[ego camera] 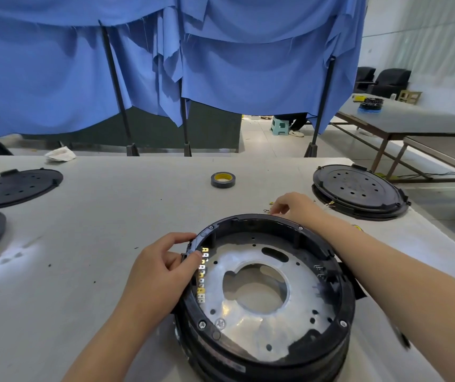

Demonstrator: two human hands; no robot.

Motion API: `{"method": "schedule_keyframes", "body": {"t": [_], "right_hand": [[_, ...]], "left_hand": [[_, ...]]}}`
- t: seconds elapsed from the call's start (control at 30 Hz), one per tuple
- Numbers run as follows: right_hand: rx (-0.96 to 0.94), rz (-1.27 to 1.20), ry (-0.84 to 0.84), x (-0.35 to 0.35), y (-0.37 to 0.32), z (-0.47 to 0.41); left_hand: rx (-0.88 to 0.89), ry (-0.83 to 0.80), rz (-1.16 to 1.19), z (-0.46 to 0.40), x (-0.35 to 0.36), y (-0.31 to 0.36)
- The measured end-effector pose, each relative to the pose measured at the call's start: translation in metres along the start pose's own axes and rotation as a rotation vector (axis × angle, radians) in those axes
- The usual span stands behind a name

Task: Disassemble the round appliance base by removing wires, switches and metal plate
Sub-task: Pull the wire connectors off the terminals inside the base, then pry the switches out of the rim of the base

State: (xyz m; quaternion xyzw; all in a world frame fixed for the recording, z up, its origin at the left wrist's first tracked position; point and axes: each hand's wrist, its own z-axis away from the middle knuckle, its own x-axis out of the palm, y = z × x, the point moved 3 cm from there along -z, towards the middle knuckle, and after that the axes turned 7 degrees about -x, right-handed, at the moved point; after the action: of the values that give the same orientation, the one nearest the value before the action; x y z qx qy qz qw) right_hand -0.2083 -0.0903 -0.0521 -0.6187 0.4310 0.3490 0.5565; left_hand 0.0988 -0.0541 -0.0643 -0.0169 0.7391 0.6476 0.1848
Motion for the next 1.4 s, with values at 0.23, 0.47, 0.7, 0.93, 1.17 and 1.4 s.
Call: {"method": "schedule_keyframes", "body": {"t": [0.23,0.47,0.7,0.93,1.17,1.4], "right_hand": [[0.011,-0.283,0.197,-0.031,-0.025,0.042],[0.015,-0.445,0.239,-0.038,-0.045,0.103],[-0.046,-0.492,0.442,-0.018,-0.048,0.131],[-0.043,-0.683,0.574,-0.001,-0.051,0.144],[-0.054,-0.742,0.585,0.001,-0.049,0.145],[-0.149,-0.695,0.59,-0.001,-0.056,0.151]], "left_hand": [[0.01,0.005,-0.013,0.002,0.0,0.001],[0.02,0.017,-0.089,0.003,-0.004,0.003],[-0.029,0.02,-0.104,0.001,-0.02,0.009],[0.071,0.128,-0.441,0.007,-0.027,0.026],[0.304,0.085,-0.544,0.03,0.022,0.095],[-0.03,-0.407,-0.737,0.013,0.115,0.11]]}}
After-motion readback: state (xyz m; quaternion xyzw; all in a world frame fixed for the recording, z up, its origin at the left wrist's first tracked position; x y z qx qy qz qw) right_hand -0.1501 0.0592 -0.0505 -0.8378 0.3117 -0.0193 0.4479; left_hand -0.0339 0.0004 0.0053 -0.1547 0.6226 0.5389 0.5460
